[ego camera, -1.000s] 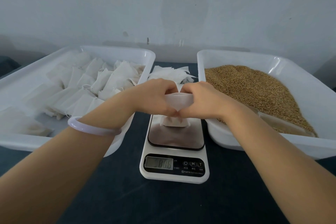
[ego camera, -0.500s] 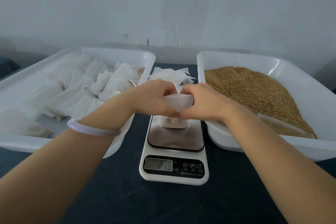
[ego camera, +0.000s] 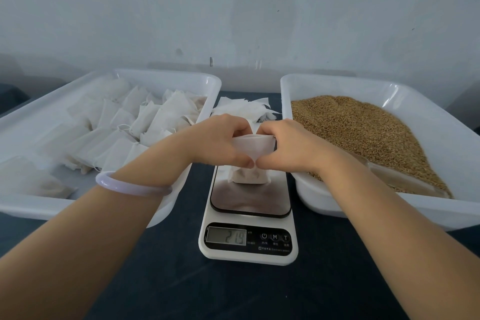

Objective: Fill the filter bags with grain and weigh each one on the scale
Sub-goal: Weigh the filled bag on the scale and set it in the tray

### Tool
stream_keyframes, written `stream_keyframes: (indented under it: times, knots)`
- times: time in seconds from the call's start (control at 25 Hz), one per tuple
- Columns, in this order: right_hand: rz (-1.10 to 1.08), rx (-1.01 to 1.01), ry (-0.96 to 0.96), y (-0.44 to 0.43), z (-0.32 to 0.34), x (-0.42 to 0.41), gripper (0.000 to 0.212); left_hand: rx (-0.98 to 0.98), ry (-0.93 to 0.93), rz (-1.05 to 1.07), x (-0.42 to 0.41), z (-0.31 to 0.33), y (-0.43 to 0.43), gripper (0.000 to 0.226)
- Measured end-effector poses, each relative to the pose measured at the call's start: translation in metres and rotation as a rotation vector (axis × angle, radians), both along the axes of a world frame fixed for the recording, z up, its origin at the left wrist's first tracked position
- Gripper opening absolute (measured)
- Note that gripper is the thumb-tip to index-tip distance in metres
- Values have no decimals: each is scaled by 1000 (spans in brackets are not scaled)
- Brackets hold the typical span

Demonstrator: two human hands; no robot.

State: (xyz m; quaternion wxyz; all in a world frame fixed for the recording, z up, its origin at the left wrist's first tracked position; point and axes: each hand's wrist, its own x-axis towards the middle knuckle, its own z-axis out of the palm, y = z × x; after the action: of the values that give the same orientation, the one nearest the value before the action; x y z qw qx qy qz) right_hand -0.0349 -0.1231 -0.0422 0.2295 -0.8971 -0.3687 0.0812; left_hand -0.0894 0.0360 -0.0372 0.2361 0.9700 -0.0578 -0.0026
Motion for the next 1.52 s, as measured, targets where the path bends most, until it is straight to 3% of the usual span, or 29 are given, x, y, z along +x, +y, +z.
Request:
stream_keyframes:
  times: [0.12, 0.28, 0.4, 0.64, 0.96, 1.16, 1.24, 1.32, 1.52]
  knots:
    - [12, -25, -42, 1, 2, -1, 24, 68, -4, 0, 1, -1, 0, 33]
    - [51, -241, -176, 7, -1, 0, 29, 190, 68, -21, 3, -5, -5, 32]
    - [51, -340, -213, 13, -2, 3, 27, 263, 77, -50, 6, -6, -12, 11]
    - [61, -395, -226, 18, 0, 2, 29, 283, 72, -47, 10, -6, -14, 20]
    - [47, -358, -271, 19, -2, -1, 20, 375, 37, -109, 10, -7, -16, 21]
    - [48, -364, -256, 16, -3, 1, 21, 311, 61, -93, 10, -9, -10, 14]
    - [58, -322, -251, 14, -3, -1, 20, 276, 80, -66, 6, -8, -8, 23]
    - [38, -218, -204, 11, -1, -4, 12, 242, 62, -48, 3, -5, -6, 32]
    - [7, -29, 44, 3, 5, -3, 22, 51, 35, 9, -2, 2, -5, 45]
